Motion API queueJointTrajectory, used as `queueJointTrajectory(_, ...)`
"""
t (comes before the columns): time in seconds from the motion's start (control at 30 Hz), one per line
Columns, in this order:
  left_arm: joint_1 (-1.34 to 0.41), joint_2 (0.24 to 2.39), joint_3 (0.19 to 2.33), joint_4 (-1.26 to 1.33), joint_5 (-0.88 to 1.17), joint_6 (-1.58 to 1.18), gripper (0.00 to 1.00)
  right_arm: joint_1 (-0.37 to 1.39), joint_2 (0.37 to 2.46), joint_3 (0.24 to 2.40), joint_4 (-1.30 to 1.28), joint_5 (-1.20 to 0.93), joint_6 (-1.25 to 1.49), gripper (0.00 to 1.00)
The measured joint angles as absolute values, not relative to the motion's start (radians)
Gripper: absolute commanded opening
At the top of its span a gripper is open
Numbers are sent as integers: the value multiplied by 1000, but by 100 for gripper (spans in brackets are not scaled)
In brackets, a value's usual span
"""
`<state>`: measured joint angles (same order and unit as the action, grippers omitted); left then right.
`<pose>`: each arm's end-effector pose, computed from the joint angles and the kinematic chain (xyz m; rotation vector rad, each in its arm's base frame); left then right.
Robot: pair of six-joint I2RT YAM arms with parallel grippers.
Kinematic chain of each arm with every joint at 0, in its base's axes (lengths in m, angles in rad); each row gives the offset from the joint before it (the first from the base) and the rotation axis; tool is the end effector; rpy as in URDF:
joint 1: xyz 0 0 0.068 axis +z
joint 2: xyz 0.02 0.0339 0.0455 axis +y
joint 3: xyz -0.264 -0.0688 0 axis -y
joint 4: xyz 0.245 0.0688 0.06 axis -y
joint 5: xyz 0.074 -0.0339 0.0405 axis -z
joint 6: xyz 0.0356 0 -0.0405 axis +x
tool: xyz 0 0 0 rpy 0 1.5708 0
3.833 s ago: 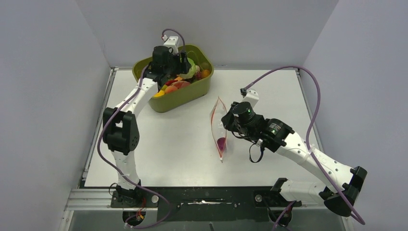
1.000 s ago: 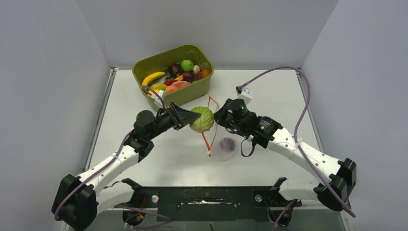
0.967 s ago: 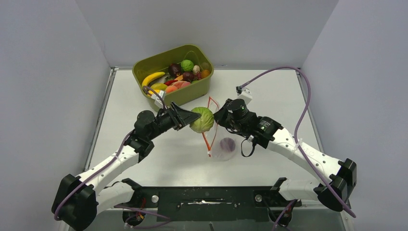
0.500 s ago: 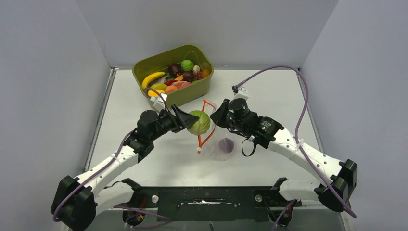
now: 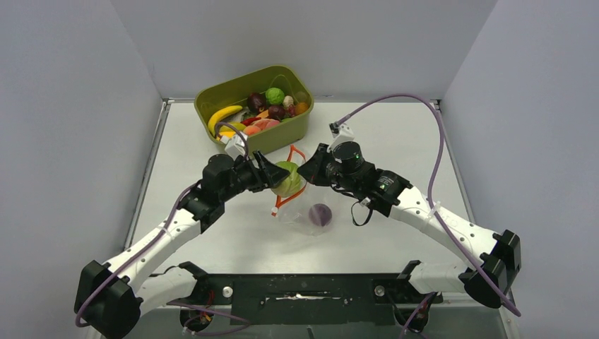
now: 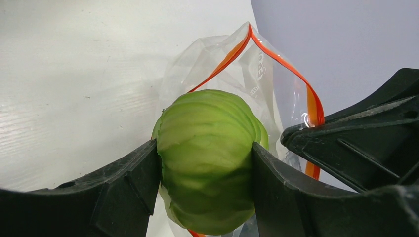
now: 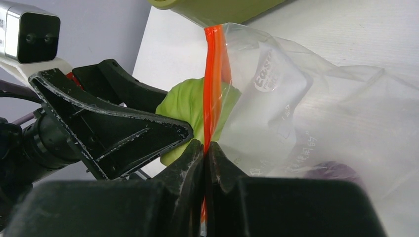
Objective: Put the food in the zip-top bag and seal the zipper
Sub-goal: Place the fake vegetable in the zipper food storage bag.
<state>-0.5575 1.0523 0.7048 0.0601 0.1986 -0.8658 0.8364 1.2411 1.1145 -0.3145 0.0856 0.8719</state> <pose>0.2037 -0.1353 0.2849 -0.1613 2.0165 -1.1366 0.1927 0.2089 0.3451 0.0968 2.1550 0.9698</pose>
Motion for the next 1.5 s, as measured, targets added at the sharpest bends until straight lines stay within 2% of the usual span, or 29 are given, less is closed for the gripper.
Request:
queueJointTrajectory(0.23,-558,1052,765,-27,196,-861,35,836,1244,1114,-278,62,867,0)
queueJointTrajectory(0.47,-556,1065,776,-63,203,-894,57,836,1279,1114,-258,44,868,0)
queueJointTrajectory(0.77,-557,1118,867,-195,209,-859,71,836,1284,1114,-247,42,883,0)
queueJointTrajectory(1.5,-557,1061,935,-358,145,-807,73,832,1286,1097,-231,41,905,0)
